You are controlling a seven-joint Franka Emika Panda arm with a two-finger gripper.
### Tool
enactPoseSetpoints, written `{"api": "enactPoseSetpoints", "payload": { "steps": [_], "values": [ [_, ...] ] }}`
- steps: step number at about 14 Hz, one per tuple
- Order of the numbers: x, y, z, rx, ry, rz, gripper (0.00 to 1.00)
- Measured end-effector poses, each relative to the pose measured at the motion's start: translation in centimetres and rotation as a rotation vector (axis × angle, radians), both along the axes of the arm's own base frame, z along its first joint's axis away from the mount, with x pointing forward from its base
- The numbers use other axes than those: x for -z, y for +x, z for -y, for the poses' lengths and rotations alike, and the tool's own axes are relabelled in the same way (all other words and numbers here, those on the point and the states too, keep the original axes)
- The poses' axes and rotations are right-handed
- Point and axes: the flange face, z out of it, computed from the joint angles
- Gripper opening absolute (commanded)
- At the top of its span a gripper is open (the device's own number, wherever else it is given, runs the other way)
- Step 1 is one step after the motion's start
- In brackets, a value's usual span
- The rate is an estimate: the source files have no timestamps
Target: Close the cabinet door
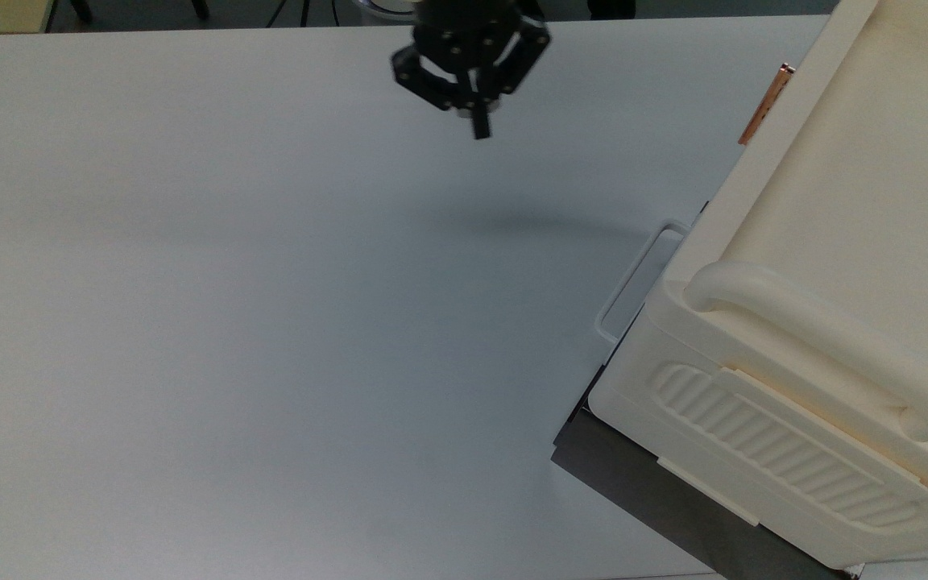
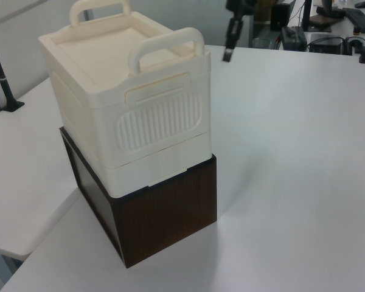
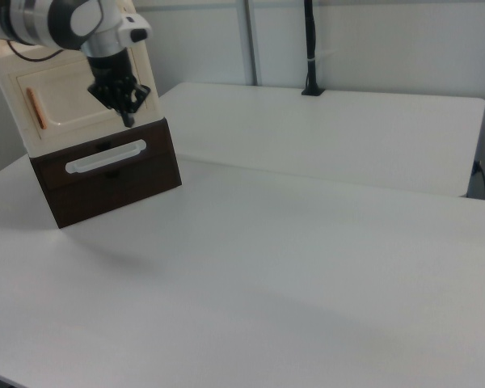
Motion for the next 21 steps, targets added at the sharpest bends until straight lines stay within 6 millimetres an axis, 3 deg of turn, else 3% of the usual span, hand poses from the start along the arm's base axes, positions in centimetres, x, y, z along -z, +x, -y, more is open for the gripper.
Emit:
{"api": "enactPoseSetpoints", "payload": {
  "steps": [2, 5, 8, 10, 11, 12, 13, 21],
  "values": [
    [0.3, -1.0, 4.0, 0.045, -0.065, -0.081, 0.00],
    [0.6, -2.6, 7.8, 0.089, -0.157, -0.160, 0.00],
    [-0.3, -4.3, 10.9, 0.140, -0.174, -0.187, 0.16],
    [-1.3, -5.3, 12.3, 0.181, -0.199, -0.186, 0.37],
    [-1.6, -5.5, 12.5, 0.200, -0.206, -0.182, 0.42],
    [-1.7, -5.7, 12.6, 0.216, -0.211, -0.180, 0.65],
    [-1.7, -5.8, 12.5, 0.223, -0.213, -0.181, 1.00],
    [-1.3, -5.8, 12.5, 0.224, -0.214, -0.190, 1.00]
  ]
}}
